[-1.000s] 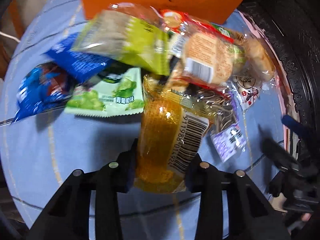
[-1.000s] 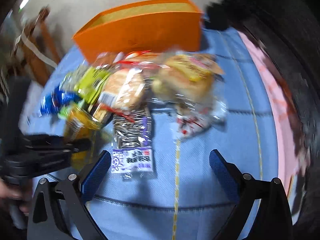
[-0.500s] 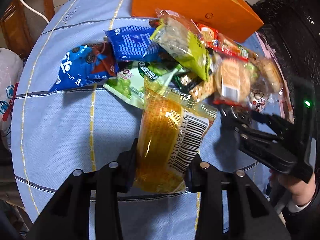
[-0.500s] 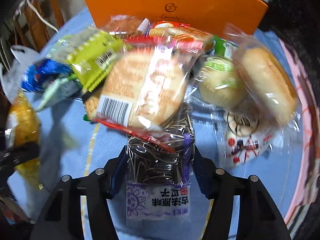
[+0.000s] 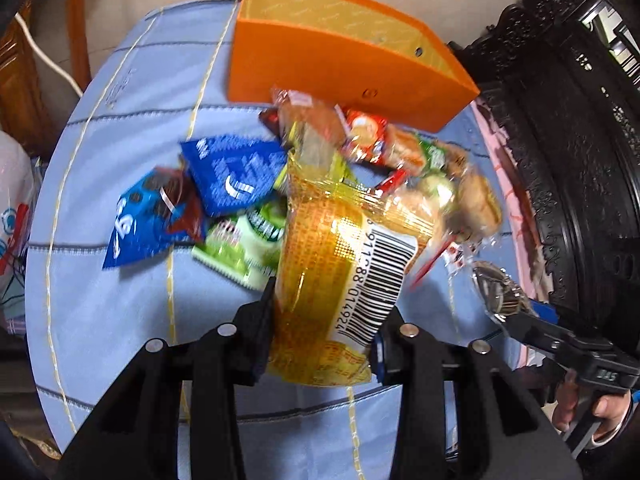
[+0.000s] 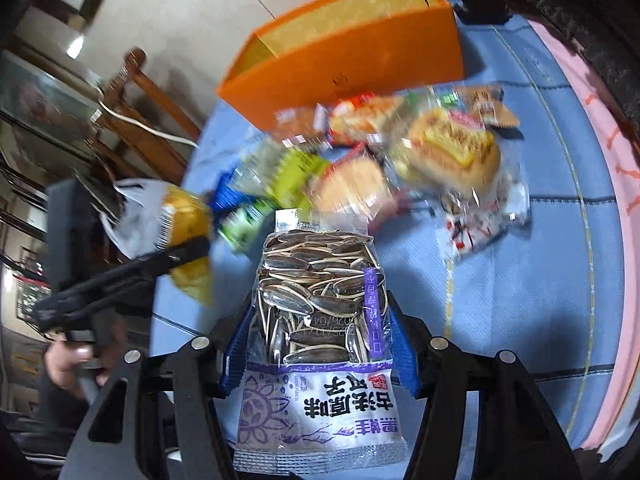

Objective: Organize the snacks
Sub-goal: 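Lower the yellow cake and seed bag into the orange box, open both tools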

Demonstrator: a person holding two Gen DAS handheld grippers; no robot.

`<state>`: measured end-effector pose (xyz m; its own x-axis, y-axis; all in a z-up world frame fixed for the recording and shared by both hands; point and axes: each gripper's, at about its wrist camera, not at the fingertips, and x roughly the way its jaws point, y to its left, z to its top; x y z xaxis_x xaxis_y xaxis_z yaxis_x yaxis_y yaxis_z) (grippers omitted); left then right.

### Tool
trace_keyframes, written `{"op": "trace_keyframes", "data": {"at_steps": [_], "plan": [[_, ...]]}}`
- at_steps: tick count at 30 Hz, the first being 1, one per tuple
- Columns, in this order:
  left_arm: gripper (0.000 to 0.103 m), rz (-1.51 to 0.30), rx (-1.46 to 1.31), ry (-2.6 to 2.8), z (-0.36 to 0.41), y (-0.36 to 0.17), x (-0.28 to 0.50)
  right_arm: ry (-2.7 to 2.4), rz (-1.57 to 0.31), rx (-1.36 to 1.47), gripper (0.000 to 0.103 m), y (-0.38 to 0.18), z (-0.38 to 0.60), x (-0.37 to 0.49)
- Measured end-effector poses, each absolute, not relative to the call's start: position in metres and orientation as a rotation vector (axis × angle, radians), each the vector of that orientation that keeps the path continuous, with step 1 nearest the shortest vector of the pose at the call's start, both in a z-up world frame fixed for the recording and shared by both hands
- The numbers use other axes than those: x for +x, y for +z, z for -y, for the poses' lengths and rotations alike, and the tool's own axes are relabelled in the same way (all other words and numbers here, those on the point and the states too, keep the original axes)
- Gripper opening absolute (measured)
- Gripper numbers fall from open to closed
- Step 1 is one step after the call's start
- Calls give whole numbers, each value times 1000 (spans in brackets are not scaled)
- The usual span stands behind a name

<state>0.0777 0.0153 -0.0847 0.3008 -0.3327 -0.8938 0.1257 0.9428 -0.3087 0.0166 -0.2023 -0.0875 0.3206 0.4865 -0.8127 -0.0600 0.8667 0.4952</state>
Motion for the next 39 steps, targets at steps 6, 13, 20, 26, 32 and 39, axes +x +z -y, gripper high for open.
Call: {"op": "trace_keyframes", "data": {"at_steps": [6,13,20,26,32,39], "plan": [[37,-1132,-165,-343,-3,-48,108,381,-1052,418,60,-39,210,56],[37,-1013,-158,-335,7,2,170,344,-893,373,60,4,217,137],[37,-999,-122,-280,24,17,244,268,-875,312,60,-4,224,212],[38,-1052,-104,-208,35,-5,308,184,-897,232,60,-33,218,269],[81,-1053,-139,-127,37,-31,343,110,-899,214,61,-63,216,298],[98,-1031,-133,-61,14,-35,322,-21,-896,260,84,-72,240,267]]}}
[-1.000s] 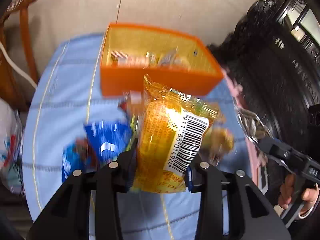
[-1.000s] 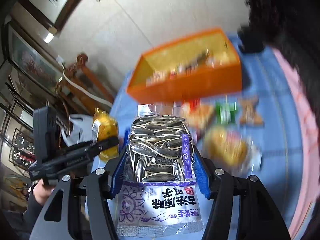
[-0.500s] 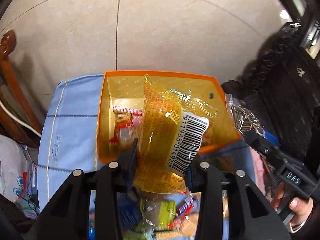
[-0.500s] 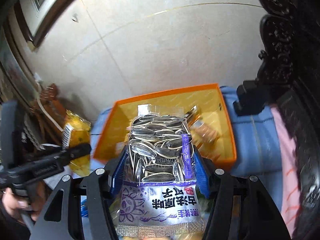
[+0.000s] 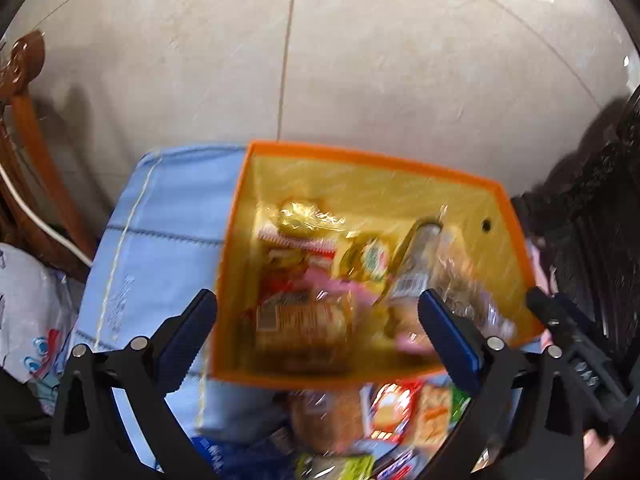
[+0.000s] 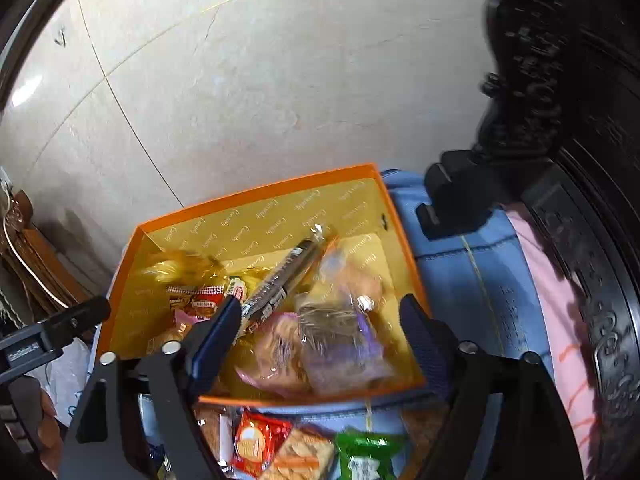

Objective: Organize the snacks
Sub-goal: 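Lower the yellow cake and seed bag into the orange box, open both tools, then grasp the green grape candy bag with left tool while right tool grasps yellow bread bag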

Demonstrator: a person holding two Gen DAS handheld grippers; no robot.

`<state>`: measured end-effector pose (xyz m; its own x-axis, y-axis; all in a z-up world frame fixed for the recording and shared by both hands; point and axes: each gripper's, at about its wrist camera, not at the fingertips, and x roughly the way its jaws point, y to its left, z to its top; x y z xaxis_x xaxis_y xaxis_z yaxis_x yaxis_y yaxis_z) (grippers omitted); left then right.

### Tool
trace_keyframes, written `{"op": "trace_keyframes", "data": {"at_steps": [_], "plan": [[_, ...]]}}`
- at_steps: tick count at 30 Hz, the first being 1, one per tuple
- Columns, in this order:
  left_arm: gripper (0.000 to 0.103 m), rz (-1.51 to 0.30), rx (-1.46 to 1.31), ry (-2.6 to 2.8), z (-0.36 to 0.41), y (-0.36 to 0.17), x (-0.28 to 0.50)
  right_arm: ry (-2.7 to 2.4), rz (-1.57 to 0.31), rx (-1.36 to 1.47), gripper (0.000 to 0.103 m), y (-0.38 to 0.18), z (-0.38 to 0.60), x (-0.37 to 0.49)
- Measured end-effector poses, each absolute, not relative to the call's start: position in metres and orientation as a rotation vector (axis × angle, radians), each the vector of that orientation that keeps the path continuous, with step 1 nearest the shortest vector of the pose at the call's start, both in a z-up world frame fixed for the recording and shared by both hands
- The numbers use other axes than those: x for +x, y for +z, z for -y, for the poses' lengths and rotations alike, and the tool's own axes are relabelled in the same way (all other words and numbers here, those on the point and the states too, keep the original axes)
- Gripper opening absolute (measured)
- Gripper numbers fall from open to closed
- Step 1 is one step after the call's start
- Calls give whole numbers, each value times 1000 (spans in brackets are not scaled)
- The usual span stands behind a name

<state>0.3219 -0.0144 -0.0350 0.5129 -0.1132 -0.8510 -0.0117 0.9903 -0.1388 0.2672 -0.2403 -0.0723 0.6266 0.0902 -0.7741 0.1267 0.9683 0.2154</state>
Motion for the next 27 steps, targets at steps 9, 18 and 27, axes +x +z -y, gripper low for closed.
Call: {"op": "trace_keyframes", "data": {"at_steps": [9,18,27], "plan": [[98,-1049,-55,-37,-27,-43,244,-19,-849,43,99,-66,223,170],[98,-1131,-66,-41,-59,-68,159,37,-990,66,99,-88,216,87],[98,-1222,-138,-49,-68,-105,112,-73,-1004,159,99,-100,236,45]]}}
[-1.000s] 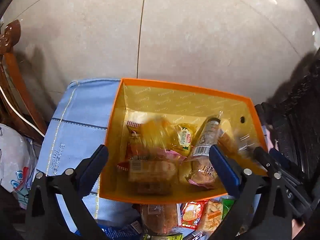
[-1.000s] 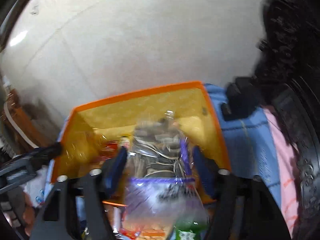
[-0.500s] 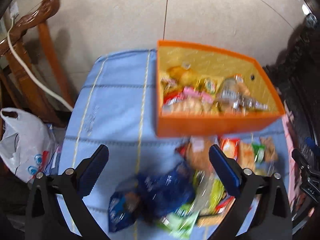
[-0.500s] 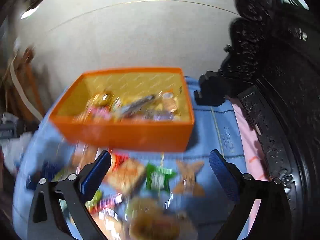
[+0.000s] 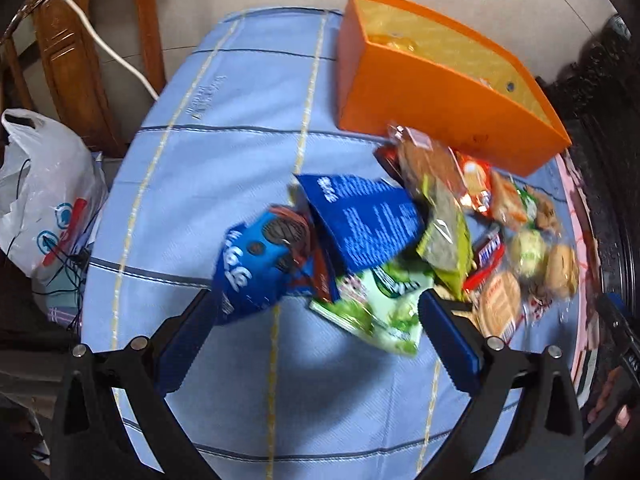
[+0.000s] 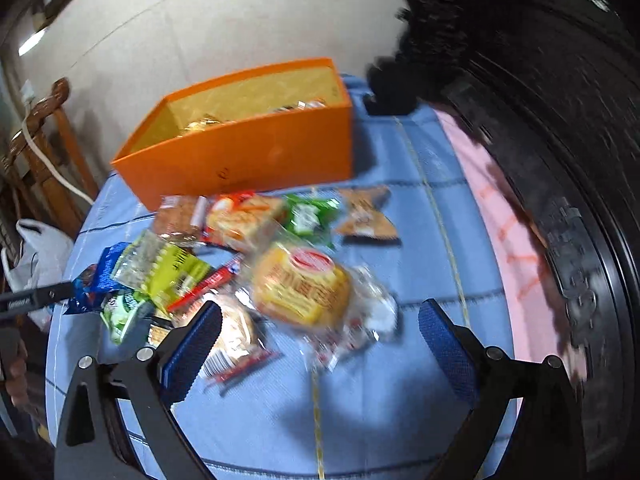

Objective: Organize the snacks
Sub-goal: 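Grasp the green grape candy bag with left tool while right tool grasps yellow bread bag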

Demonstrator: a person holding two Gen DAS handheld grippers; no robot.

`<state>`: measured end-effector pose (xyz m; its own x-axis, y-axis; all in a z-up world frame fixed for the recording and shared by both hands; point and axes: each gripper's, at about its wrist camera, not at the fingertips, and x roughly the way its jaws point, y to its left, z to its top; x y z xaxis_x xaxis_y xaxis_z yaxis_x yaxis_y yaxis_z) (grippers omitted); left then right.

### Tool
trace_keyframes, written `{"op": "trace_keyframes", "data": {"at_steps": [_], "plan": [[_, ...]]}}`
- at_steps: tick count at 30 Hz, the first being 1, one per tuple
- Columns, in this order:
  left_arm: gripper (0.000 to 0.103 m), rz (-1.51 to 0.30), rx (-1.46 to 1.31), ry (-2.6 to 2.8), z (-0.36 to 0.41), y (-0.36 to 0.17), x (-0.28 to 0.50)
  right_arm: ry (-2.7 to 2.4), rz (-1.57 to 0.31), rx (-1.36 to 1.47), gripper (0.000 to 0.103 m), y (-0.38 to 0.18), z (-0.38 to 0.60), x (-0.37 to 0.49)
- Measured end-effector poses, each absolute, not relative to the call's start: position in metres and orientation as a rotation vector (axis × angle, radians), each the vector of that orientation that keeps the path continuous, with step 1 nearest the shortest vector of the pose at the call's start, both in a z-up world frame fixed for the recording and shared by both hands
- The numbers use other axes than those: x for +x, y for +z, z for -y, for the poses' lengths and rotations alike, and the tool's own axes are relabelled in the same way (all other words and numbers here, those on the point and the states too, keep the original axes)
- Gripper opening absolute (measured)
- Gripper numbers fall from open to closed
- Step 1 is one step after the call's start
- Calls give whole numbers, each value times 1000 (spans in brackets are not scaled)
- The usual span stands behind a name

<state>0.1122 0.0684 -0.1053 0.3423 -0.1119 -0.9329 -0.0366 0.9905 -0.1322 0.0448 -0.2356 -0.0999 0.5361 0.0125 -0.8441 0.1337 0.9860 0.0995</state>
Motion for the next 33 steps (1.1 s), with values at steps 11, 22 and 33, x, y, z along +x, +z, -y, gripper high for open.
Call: {"op": "trace_keyframes", "data": {"at_steps": [11,22,33], "plan": [[98,-1248,-61,-113,-43,-112,91,-14,-1041,-342,99,-141,184,81],[98,-1294,-84,-70,-51,-128,91,187,-1157,-147,63,-144,211,113],[98,-1350,-166,-115,-32,-150,102,312,-1148,243,63,-120,232,70]]}}
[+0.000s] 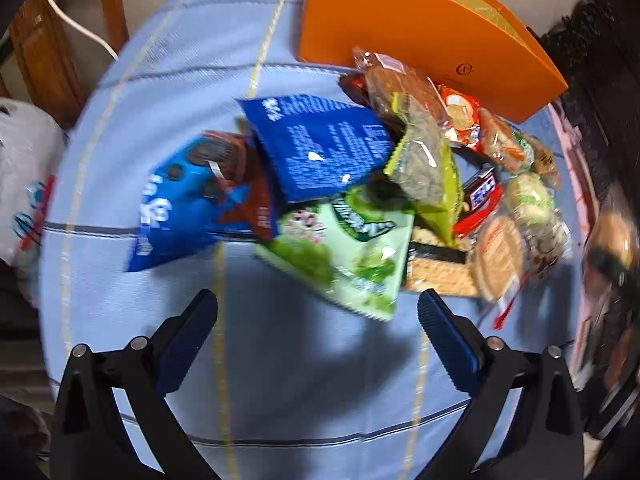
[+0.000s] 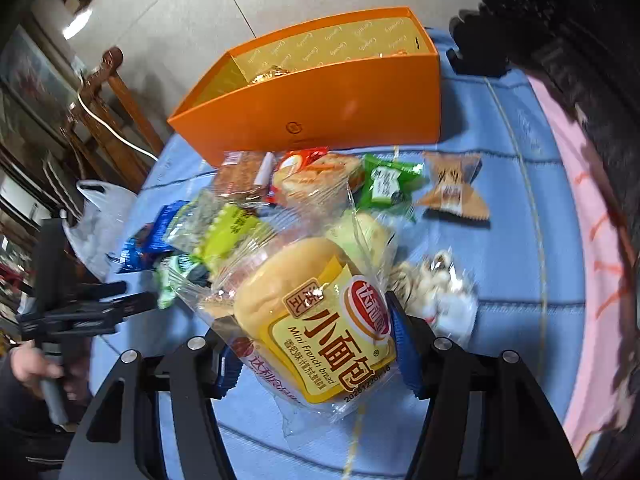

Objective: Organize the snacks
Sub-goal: 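Grasp the green grape candy bag with left tool while right tool grasps yellow bread bag, then lower the green candy bag and bread bag into the orange box, open both tools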

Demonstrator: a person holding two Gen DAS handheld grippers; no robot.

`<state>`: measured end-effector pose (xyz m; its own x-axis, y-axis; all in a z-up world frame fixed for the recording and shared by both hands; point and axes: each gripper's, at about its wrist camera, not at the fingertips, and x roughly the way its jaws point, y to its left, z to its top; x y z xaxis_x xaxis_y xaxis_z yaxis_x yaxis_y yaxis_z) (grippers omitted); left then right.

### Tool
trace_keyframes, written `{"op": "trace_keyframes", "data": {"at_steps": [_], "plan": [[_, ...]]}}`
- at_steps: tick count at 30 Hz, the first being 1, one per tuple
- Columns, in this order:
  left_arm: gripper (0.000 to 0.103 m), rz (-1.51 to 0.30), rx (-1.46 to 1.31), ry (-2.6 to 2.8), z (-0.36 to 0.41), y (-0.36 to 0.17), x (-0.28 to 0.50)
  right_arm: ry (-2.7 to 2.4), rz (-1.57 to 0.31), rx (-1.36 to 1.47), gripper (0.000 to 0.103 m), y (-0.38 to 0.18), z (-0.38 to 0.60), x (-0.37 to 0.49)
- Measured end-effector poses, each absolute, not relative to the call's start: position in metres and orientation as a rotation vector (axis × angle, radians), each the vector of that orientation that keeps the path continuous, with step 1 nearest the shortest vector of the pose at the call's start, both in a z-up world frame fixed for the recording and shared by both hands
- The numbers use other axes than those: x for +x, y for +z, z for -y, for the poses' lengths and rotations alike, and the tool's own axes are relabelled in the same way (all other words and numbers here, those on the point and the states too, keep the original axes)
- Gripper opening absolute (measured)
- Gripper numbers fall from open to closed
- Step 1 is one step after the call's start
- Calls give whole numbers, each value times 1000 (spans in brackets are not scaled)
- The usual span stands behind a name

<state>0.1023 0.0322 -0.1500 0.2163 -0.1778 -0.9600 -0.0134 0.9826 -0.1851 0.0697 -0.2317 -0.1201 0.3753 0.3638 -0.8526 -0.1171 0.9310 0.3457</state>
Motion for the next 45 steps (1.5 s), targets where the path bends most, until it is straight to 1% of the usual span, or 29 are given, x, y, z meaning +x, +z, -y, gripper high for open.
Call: {"op": "trace_keyframes", "data": {"at_steps": [2,3,4,5,6,7,8,10,11,12,13,15,23,30,33,37,40,45], "plan": [[98,-1361,-182,-124,-27,-156,108,324,-1146,257,63,-118,230,63],[96,-1363,-181,-129,-24,-160,111,329,-1146,257,63,-118,229,62],[91,-1369,-176,-133,-22,-165,116,333,-1145,256,63,-117,228,61],[70,-1394,-178,-126,-21,-174,124,339,-1145,254,63,-116,227,58],[71,-1428,-197,-113,-23,-184,130,343,-1147,252,63,-115,225,57],[71,-1403,-235,-107,-25,-184,136,348,-1148,251,63,-115,222,57],[67,-1411,-228,-96,-23,-186,140,352,-1148,252,63,-115,220,55],[64,-1410,-175,-86,-18,-187,146,363,-1149,248,63,-113,215,53],[58,-1407,-135,-83,-15,-187,146,368,-1152,242,63,-113,212,53],[41,-1404,-105,-71,-15,-187,144,375,-1152,237,63,-112,208,53],[28,-1405,-115,-93,-16,-186,141,384,-1149,235,63,-110,205,53],[21,-1401,-162,-135,-23,-182,131,396,-1148,233,63,-109,202,53],[21,-1304,-218,-172,-55,-141,72,433,-1153,231,63,-107,190,58],[21,-1203,-264,-209,-67,-93,66,476,-1128,226,63,-97,180,61],[21,-1161,-251,-236,-62,-71,75,482,-1097,234,63,-85,183,65],[21,-1091,-222,-279,-47,-41,105,461,-1022,250,63,-60,194,80],[22,-1040,-219,-302,-39,-19,131,428,-933,267,63,-33,210,105],[22,-981,-198,-303,-17,9,193,380,-840,319,63,-12,230,160]]}}
